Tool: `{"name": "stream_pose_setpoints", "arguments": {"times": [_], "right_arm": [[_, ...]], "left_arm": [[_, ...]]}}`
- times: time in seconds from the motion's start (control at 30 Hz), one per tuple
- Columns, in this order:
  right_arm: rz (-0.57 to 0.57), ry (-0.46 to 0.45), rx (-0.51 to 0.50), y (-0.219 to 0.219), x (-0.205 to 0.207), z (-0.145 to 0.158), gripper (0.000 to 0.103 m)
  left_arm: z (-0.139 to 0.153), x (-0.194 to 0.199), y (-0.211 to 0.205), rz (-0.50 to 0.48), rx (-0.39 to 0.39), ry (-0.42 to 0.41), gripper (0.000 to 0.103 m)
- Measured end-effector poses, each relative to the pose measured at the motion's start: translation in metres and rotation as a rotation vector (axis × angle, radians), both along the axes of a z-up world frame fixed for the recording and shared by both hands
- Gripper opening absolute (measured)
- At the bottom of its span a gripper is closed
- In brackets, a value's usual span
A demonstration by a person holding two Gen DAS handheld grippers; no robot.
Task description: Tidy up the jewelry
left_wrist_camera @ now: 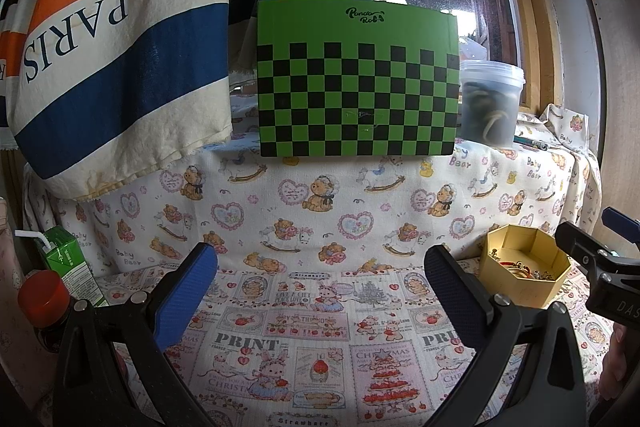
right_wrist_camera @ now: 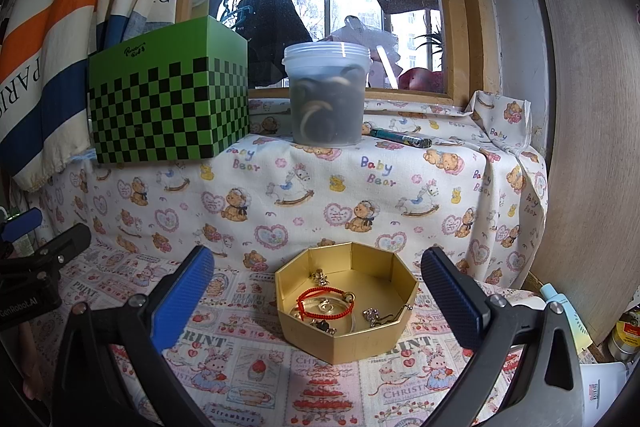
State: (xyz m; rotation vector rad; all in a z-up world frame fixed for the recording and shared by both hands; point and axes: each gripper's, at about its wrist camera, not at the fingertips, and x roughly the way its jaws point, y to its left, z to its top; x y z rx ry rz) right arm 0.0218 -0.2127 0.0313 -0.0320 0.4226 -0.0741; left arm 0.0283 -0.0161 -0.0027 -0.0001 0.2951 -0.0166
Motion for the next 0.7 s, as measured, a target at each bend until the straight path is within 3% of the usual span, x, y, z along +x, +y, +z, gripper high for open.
{"name": "stream_pose_setpoints", "arguments": {"times": [0.7], "right_arm": [[0.001, 0.0, 0.0, -0.0002, -0.0001, -0.0003, 0.103]], "left_arm": [[-0.0002, -0.0002, -0.0001, 0.01, 0.003, 0.005, 0.103]]}}
